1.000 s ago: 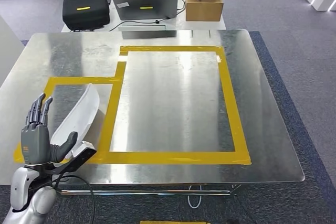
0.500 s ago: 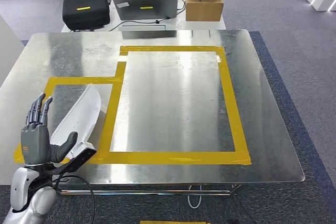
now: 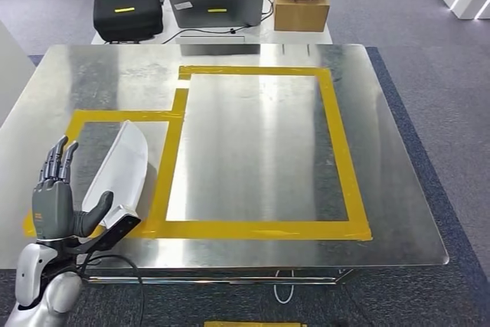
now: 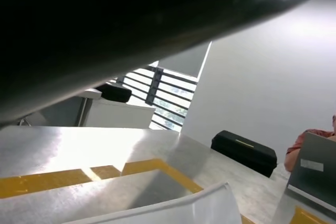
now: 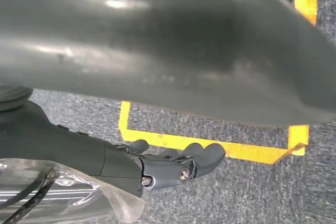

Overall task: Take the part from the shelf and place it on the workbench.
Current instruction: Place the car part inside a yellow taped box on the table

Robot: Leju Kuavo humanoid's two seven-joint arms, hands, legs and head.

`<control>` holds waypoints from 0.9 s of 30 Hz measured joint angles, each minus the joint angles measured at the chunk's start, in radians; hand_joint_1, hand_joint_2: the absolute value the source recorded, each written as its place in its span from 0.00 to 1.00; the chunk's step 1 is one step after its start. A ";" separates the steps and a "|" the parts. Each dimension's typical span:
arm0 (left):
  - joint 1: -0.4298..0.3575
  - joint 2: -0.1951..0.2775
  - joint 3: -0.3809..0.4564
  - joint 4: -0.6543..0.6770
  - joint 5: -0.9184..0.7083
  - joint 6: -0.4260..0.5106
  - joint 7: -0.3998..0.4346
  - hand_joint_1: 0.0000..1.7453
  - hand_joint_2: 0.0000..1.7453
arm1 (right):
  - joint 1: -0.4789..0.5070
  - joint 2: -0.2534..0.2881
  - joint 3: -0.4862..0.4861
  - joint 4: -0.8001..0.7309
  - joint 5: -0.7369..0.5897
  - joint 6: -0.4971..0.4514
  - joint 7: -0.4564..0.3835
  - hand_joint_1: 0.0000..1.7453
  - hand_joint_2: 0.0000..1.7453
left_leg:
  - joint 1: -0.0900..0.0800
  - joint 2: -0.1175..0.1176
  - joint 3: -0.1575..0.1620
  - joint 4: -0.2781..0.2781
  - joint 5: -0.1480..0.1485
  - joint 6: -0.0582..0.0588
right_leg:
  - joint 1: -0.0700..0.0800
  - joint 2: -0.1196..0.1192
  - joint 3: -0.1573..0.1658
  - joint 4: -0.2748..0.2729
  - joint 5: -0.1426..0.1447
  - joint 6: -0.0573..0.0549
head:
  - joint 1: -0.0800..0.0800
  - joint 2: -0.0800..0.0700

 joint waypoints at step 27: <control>-0.005 -0.004 -0.016 0.000 0.006 -0.006 0.002 0.00 0.00 | -0.010 -0.009 -0.011 0.001 0.012 0.005 0.040 0.00 0.00 | -0.005 0.017 0.106 -0.023 -0.080 -0.030 | 0.011 -0.020 -0.044 -0.038 0.108 -0.031 | -0.003 0.000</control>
